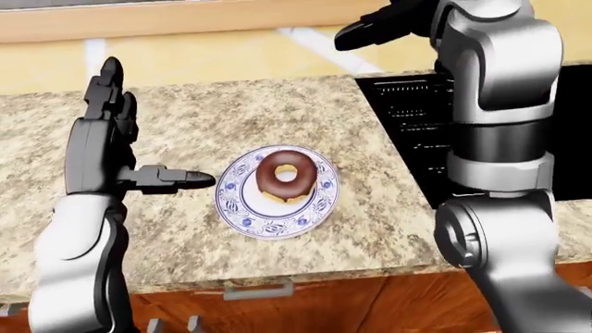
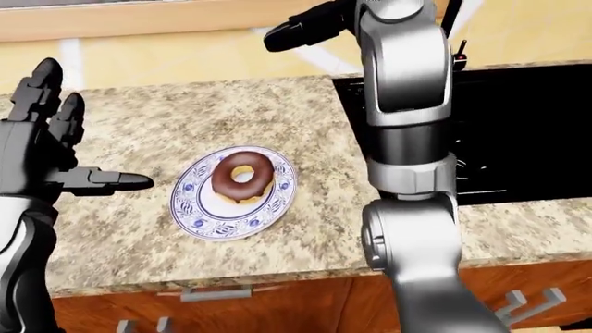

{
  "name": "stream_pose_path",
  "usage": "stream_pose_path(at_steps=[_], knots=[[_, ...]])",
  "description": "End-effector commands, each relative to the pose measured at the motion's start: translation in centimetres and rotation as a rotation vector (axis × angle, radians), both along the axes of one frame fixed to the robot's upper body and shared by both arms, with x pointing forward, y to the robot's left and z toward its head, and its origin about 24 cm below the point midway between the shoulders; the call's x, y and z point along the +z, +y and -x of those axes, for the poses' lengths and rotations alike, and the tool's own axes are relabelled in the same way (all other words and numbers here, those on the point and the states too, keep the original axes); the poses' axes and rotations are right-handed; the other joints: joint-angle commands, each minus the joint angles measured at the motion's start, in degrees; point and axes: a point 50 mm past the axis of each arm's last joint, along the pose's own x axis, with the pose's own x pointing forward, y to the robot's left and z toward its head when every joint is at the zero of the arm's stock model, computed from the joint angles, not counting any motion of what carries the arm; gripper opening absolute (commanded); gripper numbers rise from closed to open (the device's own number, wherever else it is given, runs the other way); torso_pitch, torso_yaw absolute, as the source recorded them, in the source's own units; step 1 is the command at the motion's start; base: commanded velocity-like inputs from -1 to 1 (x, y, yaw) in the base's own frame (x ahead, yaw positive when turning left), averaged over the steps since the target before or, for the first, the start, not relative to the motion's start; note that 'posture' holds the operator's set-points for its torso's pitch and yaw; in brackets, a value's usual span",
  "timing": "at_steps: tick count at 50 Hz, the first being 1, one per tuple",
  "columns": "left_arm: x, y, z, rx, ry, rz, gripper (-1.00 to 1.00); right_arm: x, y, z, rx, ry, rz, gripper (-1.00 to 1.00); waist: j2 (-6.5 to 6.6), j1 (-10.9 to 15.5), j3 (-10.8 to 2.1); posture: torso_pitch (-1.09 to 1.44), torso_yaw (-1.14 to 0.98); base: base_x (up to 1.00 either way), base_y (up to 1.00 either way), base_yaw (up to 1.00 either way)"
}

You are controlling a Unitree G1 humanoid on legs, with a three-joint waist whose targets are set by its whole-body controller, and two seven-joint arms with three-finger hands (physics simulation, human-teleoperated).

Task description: Place the pastries on the plates.

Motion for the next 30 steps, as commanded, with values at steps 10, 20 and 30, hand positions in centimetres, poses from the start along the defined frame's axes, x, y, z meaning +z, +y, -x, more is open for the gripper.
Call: stream_pose_path(at_steps=[10, 20, 30], knots=[[1.4, 0.1, 0.4, 0.012, -0.067, -0.026, 1.00, 1.2, 0.3, 2.7, 0.018, -0.128, -0.047, 1.00, 5.07, 1.67, -1.90, 0.00, 0.00, -0.76, 0.00, 0.00], [1.7, -0.6, 0.0, -0.008, -0.069, -0.033, 1.00, -2.1, -1.2, 4.9, -0.022, -0.223, -0.130, 1.00, -1.02, 2.81, 1.38, 0.00, 0.00, -0.15, 0.00, 0.00], [1.0, -1.0, -0.3, -0.021, -0.066, -0.030, 1.00, -7.0, -2.8, 6.5, -0.065, -0.233, -0.238, 1.00, -1.29, 1.93, 0.05, 0.00, 0.00, 0.00, -0.14, 0.00]])
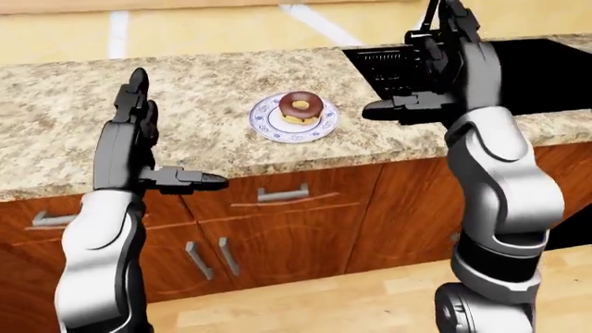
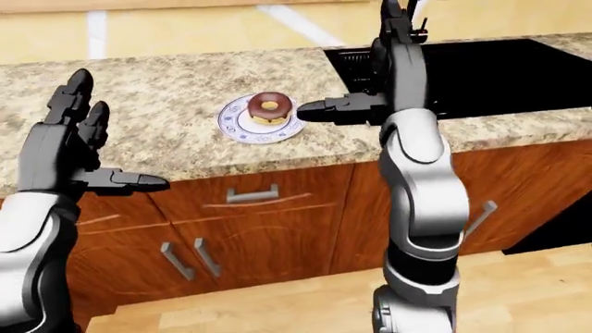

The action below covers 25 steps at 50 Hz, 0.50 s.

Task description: Place the pastries on the plates.

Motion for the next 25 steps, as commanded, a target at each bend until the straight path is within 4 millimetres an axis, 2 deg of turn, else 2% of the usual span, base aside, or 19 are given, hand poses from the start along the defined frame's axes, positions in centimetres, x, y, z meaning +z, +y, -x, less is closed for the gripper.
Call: stream_pose_path(at_steps=[1, 2, 3, 4, 6, 8, 11, 13, 15, 17, 18, 19, 20, 21, 22, 25], knots=[[2.1, 0.2, 1.0, 0.017, -0.125, -0.035, 1.00, 1.2, 0.8, 0.8, 0.032, -0.107, -0.007, 1.00, 2.05, -0.20, -0.48, 0.00, 0.00, 0.04, -0.95, 0.00], [2.0, 0.1, 1.0, 0.016, -0.124, -0.035, 1.00, 1.0, 0.9, 0.8, 0.033, -0.105, 0.000, 1.00, 5.55, -0.01, -0.47, 0.00, 0.00, 0.03, -0.95, 0.00], [2.0, 0.1, 1.0, 0.016, -0.125, -0.034, 1.00, 0.9, 0.8, 0.9, 0.034, -0.107, -0.010, 1.00, 3.80, 0.40, 1.42, 0.00, 0.00, 0.04, -0.95, 0.00], [1.9, 0.0, 0.9, 0.014, -0.124, -0.034, 1.00, 0.7, 0.7, 0.9, 0.030, -0.106, -0.013, 1.00, 3.60, 0.00, 0.00, 0.00, 0.00, 0.05, -0.94, 0.00], [1.9, 0.0, 0.9, 0.012, -0.126, -0.026, 1.00, 0.4, 0.7, 1.0, 0.032, -0.104, -0.015, 1.00, 3.54, 0.50, -1.26, 0.00, 0.00, 0.04, -0.94, 0.00], [1.9, -0.1, 0.9, 0.010, -0.129, -0.026, 1.00, 0.0, 0.8, 1.1, 0.035, -0.102, -0.018, 1.00, 3.32, 0.93, -1.12, 0.00, 0.00, 0.04, -0.94, 0.00], [2.0, -0.1, 0.8, 0.009, -0.135, -0.025, 1.00, -0.3, 0.9, 1.1, 0.029, -0.103, 0.004, 1.00, 2.15, 1.61, -0.67, 0.00, 0.00, 0.04, -0.95, 0.00], [2.0, 0.0, 0.9, 0.011, -0.137, -0.024, 1.00, -0.6, 1.1, 1.1, 0.032, -0.101, 0.006, 1.00, 0.99, 2.05, -0.56, 0.00, 0.00, 0.05, -0.95, 0.00], [2.2, 0.0, 0.9, 0.016, -0.149, -0.018, 1.00, -0.8, 1.1, 1.1, 0.032, -0.101, 0.007, 1.00, -0.75, 2.37, -0.99, 0.00, 0.00, 0.05, -0.95, 0.00], [2.6, 0.1, 1.0, 0.019, -0.165, -0.015, 1.00, -0.9, 1.2, 1.2, 0.033, -0.105, 0.005, 1.00, -3.72, 2.84, -2.02, 0.00, 0.00, 0.09, -0.95, 0.00], [2.6, 0.1, 1.0, 0.020, -0.165, -0.017, 1.00, -0.9, 1.2, 1.2, 0.034, -0.107, 0.017, 1.00, -6.69, 2.98, -2.86, 0.00, 0.00, 0.12, -0.95, 0.00], [2.6, 0.1, 1.0, 0.020, -0.167, -0.015, 1.00, -0.9, 1.2, 1.2, 0.036, -0.106, 0.015, 1.00, -5.16, 2.40, -1.03, 0.00, 0.00, 0.14, -0.96, 0.00], [2.7, 0.2, 1.1, 0.024, -0.173, -0.012, 1.00, -0.9, 1.2, 1.3, 0.033, -0.108, 0.018, 1.00, -4.23, 2.51, -0.31, 0.00, 0.00, 0.14, -0.96, 0.00], [2.7, 0.2, 1.2, 0.022, -0.174, -0.009, 1.00, -0.9, 1.2, 1.3, 0.034, -0.110, 0.013, 1.00, -3.93, 2.49, -1.06, 0.00, 0.00, 0.16, -0.97, 0.00], [2.6, 0.1, 1.2, 0.021, -0.174, -0.011, 1.00, -0.8, 1.2, 1.4, 0.031, -0.112, 0.018, 1.00, -3.39, 1.96, -1.19, 0.00, 0.00, 0.15, -0.97, 0.00], [2.9, 0.2, 1.2, 0.025, -0.185, -0.006, 1.00, -0.7, 1.2, 1.5, 0.029, -0.121, 0.019, 1.00, -1.42, 1.56, -0.14, 0.00, 0.00, 0.15, -0.97, 0.00]])
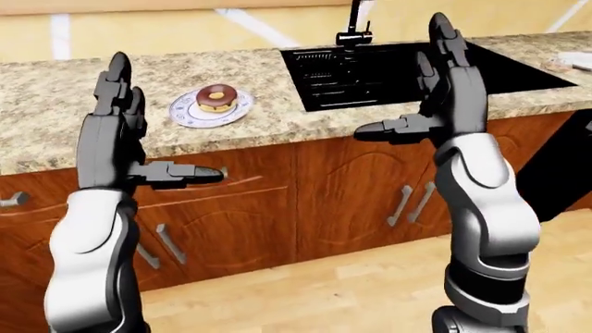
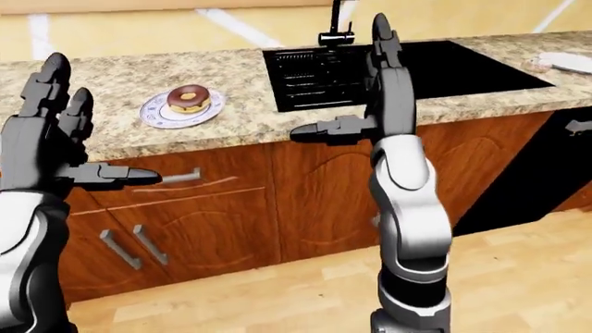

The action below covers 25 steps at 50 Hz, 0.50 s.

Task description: Place the pastries on the plates.

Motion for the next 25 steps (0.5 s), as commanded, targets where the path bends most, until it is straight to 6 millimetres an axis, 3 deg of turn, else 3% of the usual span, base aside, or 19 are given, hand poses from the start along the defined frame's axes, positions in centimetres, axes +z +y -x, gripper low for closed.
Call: stream_pose_path(at_steps=[1, 2, 3, 4, 5, 7, 9, 11, 13, 14, 15, 16, 19, 23, 24, 25], knots=[[1.67, -0.05, 0.62, 0.008, -0.098, -0.019, 1.00, 1.53, 0.37, 0.60, 0.016, -0.088, 0.004, 1.00, 0.47, 0.05, -0.65, 0.00, 0.00, 0.16, -0.97, 0.00], [1.67, -0.07, 0.61, 0.008, -0.098, -0.021, 1.00, 1.55, 0.37, 0.61, 0.018, -0.089, 0.003, 1.00, 1.49, -0.05, -0.77, 0.00, 0.00, 0.16, -0.97, 0.00], [1.73, -0.06, 0.61, 0.008, -0.099, -0.020, 1.00, 1.73, 0.40, 0.74, 0.023, -0.095, -0.002, 1.00, 3.47, 0.14, -1.60, 0.00, 0.00, 0.19, -0.96, 0.00], [1.80, -0.04, 0.61, 0.009, -0.101, -0.019, 1.00, 1.79, 0.43, 0.82, 0.024, -0.099, 0.000, 1.00, 4.18, 0.83, -1.49, 0.00, 0.00, 0.27, -1.00, 0.00], [1.83, -0.06, 0.62, 0.008, -0.102, -0.018, 1.00, 1.80, 0.42, 0.80, 0.025, -0.098, -0.004, 1.00, 3.72, 0.18, -0.61, 0.00, 0.00, 0.35, -1.00, 0.00], [1.90, -0.03, 0.65, 0.009, -0.103, -0.019, 1.00, 1.87, 0.45, 0.82, 0.026, -0.101, -0.002, 1.00, 4.28, 0.34, -2.06, 0.00, 0.00, 0.35, -1.00, 0.00], [2.01, 0.00, 0.70, 0.009, -0.106, -0.018, 1.00, 1.96, 0.44, 0.91, 0.027, -0.104, -0.005, 1.00, 4.25, 0.82, -2.41, 0.00, 0.00, 0.35, -1.00, 0.00], [2.02, 0.00, 0.65, 0.010, -0.107, -0.018, 1.00, 2.01, 0.45, 0.93, 0.028, -0.105, -0.006, 1.00, 2.96, 1.58, -1.68, 0.00, 0.00, 0.35, -1.00, 0.00], [2.03, 0.05, 0.63, 0.012, -0.109, -0.019, 1.00, 2.22, 0.47, 1.06, 0.028, -0.111, -0.004, 1.00, 0.45, 1.75, -1.77, 0.00, 0.00, 0.36, -1.00, 0.00], [1.93, 0.16, 0.62, 0.016, -0.108, -0.020, 1.00, 2.25, 0.43, 1.15, 0.027, -0.114, -0.006, 1.00, -1.91, 1.51, -2.58, 0.00, 0.00, 0.35, -1.00, 0.00], [1.88, 0.22, 0.65, 0.019, -0.108, -0.020, 1.00, 2.24, 0.38, 1.15, 0.025, -0.116, -0.007, 1.00, -6.17, 0.83, -3.81, 0.00, 0.00, 0.35, -1.00, 0.00], [1.89, 0.25, 0.70, 0.019, -0.109, -0.019, 1.00, 2.18, 0.34, 1.15, 0.023, -0.117, -0.006, 1.00, -2.81, 0.34, -1.36, 0.00, 0.00, 0.36, -1.00, 0.00], [1.79, 0.32, 0.69, 0.023, -0.109, -0.020, 1.00, 2.02, 0.33, 1.14, 0.021, -0.115, -0.005, 1.00, -2.25, -0.44, -1.85, 0.00, 0.00, 0.35, -1.00, 0.00], [1.58, 0.35, 0.73, 0.023, -0.107, -0.019, 1.00, 1.90, 0.40, 1.12, 0.024, -0.116, -0.001, 1.00, -0.30, -1.25, -0.37, 0.00, 0.00, 0.36, -1.00, 0.00], [1.55, 0.33, 0.72, 0.022, -0.106, -0.019, 1.00, 1.89, 0.41, 1.09, 0.024, -0.116, -0.001, 1.00, 0.41, -1.33, -0.52, 0.00, 0.00, 0.35, -1.00, 0.00], [1.53, 0.34, 0.71, 0.023, -0.105, -0.019, 1.00, 1.79, 0.37, 1.06, 0.024, -0.114, -0.004, 1.00, 2.07, -1.16, -1.23, 0.00, 0.00, 0.36, -1.00, 0.00]])
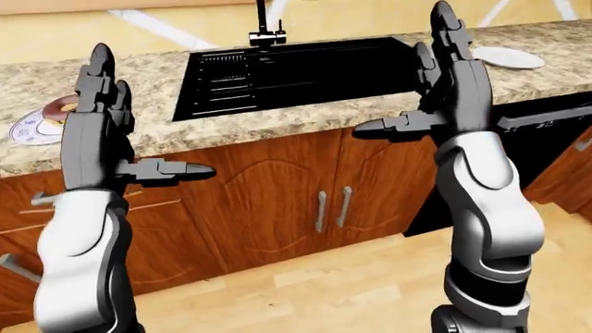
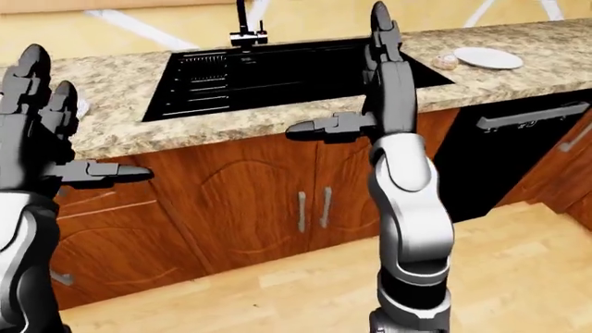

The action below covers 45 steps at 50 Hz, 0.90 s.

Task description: Place the pastries on the plates.

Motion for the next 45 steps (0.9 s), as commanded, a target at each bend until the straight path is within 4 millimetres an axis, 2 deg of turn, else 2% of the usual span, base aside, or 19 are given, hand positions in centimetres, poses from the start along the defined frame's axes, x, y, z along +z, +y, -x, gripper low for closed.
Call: stream_pose_path(at_steps=[1, 2, 4, 7, 9, 11, 12, 13, 21, 23, 24, 27, 30, 32, 33, 35, 41, 43, 45], knots=[[0.92, -0.28, 0.30, -0.008, -0.059, -0.018, 1.00, 0.96, -0.09, 0.53, -0.002, -0.066, 0.000, 1.00, 2.68, 0.50, -1.48, 0.00, 0.00, 0.35, -1.00, 0.00], [0.87, -0.29, 0.27, -0.007, -0.058, -0.019, 1.00, 0.93, -0.05, 0.57, 0.000, -0.067, 0.000, 1.00, 0.21, -0.28, -0.44, 0.00, 0.00, 0.35, -1.00, 0.00], [0.81, -0.24, 0.33, -0.007, -0.057, -0.019, 1.00, 0.91, -0.04, 0.56, 0.002, -0.068, 0.000, 1.00, 1.22, 0.20, -2.78, 0.00, 0.00, 0.37, -1.00, 0.00], [0.67, -0.23, 0.38, -0.007, -0.056, -0.020, 1.00, 0.83, 0.04, 0.58, 0.005, -0.070, 0.000, 1.00, 1.43, 1.13, -2.85, 0.00, 0.00, 0.38, -1.00, 0.00], [0.70, -0.25, 0.30, -0.006, -0.056, -0.021, 1.00, 0.86, 0.04, 0.63, 0.007, -0.071, -0.003, 1.00, -0.45, 1.67, -1.82, 0.00, 0.00, 0.38, -1.00, 0.00], [0.75, -0.17, 0.37, -0.003, -0.058, -0.023, 1.00, 0.91, 0.04, 0.69, 0.008, -0.073, -0.005, 1.00, -5.62, 0.90, -3.62, 0.00, 0.00, 0.38, -1.00, 0.00], [0.71, -0.17, 0.40, -0.003, -0.056, -0.024, 1.00, 0.92, 0.06, 0.71, 0.008, -0.073, -0.003, 1.00, -6.54, 0.21, -3.48, 0.00, 0.00, 0.38, -1.00, 0.00], [0.71, -0.17, 0.42, -0.003, -0.057, -0.025, 1.00, 0.93, 0.05, 0.71, 0.008, -0.073, -0.004, 1.00, -4.91, 0.03, -1.87, 0.00, 0.00, 0.38, -1.00, 0.00], [0.83, -0.16, 0.30, 0.002, -0.059, -0.029, 1.00, 0.95, 0.04, 0.80, 0.011, -0.078, -0.012, 1.00, -1.58, -1.61, -1.05, 0.00, 0.00, 0.38, -1.00, 0.00], [0.90, -0.25, 0.29, 0.000, -0.059, -0.033, 1.00, 1.05, 0.05, 0.84, 0.010, -0.080, -0.012, 1.00, 1.83, 0.11, -1.90, 0.00, 0.00, 0.38, -1.00, 0.00], [1.00, -0.26, 0.27, 0.000, -0.061, -0.032, 1.00, 1.10, 0.06, 0.87, 0.012, -0.081, -0.012, 1.00, 1.09, -0.77, -0.74, 0.00, 0.00, 0.38, -1.00, 0.00], [1.13, -0.22, 0.32, 0.001, -0.064, -0.032, 1.00, 1.19, 0.06, 0.88, 0.012, -0.082, -0.009, 1.00, 1.58, 0.11, -3.25, 0.00, 0.00, 0.38, -1.00, 0.00], [1.08, -0.28, 0.26, 0.001, -0.063, -0.036, 1.00, 1.13, 0.09, 0.89, 0.011, -0.083, -0.008, 1.00, 0.23, 1.37, -2.27, 0.00, 0.00, 0.39, -1.00, 0.00], [1.07, -0.18, 0.32, 0.004, -0.064, -0.035, 1.00, 1.07, 0.13, 0.95, 0.012, -0.084, -0.004, 1.00, -2.87, 0.99, -2.86, 0.00, 0.00, 0.38, -1.00, 0.00], [0.98, -0.20, 0.34, 0.003, -0.063, -0.035, 1.00, 1.00, 0.09, 0.97, 0.009, -0.084, -0.001, 1.00, -7.22, -0.20, -4.19, 0.00, 0.00, 0.38, -1.00, 0.00], [0.87, -0.17, 0.31, 0.006, -0.061, -0.035, 1.00, 0.93, 0.07, 0.97, 0.009, -0.082, -0.002, 1.00, -4.93, -0.57, -1.77, 0.00, 0.00, 0.38, -1.00, 0.00], [0.65, -0.20, 0.18, 0.005, -0.056, -0.037, 1.00, 0.74, -0.08, 0.88, 0.007, -0.078, -0.028, 1.00, -2.05, -1.77, -1.10, 0.00, 0.00, 0.34, -0.85, 0.00], [0.64, -0.21, 0.21, 0.005, -0.056, -0.038, 1.00, 0.71, 0.00, 0.93, -0.001, -0.078, -0.011, 1.00, -3.73, -1.71, -1.93, 0.00, 0.00, 0.00, 0.00, 0.00], [0.59, -0.18, 0.19, 0.007, -0.055, -0.037, 1.00, 0.67, 0.04, 0.94, 0.001, -0.078, -0.011, 1.00, -2.47, -1.25, -1.86, 0.00, 0.00, 0.00, 0.00, 0.00]])
